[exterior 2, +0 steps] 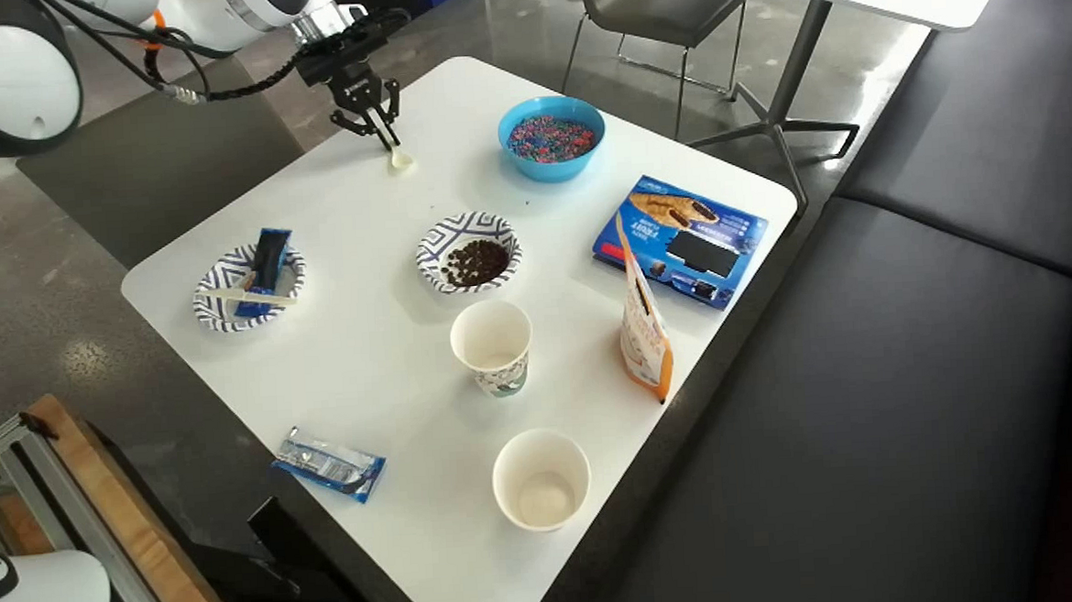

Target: Use the white spoon to place some contents from the black and white bowl into the coffee cup on the left.

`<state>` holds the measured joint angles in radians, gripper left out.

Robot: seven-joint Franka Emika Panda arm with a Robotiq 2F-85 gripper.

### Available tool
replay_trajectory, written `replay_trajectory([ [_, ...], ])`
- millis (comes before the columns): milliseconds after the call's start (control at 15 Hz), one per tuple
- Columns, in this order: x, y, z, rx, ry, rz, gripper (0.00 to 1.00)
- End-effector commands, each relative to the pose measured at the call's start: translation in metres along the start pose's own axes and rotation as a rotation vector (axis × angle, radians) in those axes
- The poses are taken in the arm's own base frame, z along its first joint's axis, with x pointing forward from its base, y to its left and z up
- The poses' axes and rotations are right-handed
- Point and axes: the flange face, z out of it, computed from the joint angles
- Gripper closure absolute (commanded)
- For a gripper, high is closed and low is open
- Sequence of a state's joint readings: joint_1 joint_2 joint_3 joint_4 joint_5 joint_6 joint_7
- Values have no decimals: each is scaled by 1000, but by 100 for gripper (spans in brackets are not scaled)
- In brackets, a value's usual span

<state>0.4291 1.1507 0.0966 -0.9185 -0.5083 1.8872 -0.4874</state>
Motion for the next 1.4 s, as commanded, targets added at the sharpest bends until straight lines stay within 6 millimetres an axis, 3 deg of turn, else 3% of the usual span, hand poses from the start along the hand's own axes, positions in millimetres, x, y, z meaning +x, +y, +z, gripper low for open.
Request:
replay_trajectory([
  [0, 1, -1, 1, 34, -51, -8, 96],
  [800, -93, 25, -41, 156, -372, 351, 96],
  [1333, -119, 40, -52, 191, -51, 322, 96],
])
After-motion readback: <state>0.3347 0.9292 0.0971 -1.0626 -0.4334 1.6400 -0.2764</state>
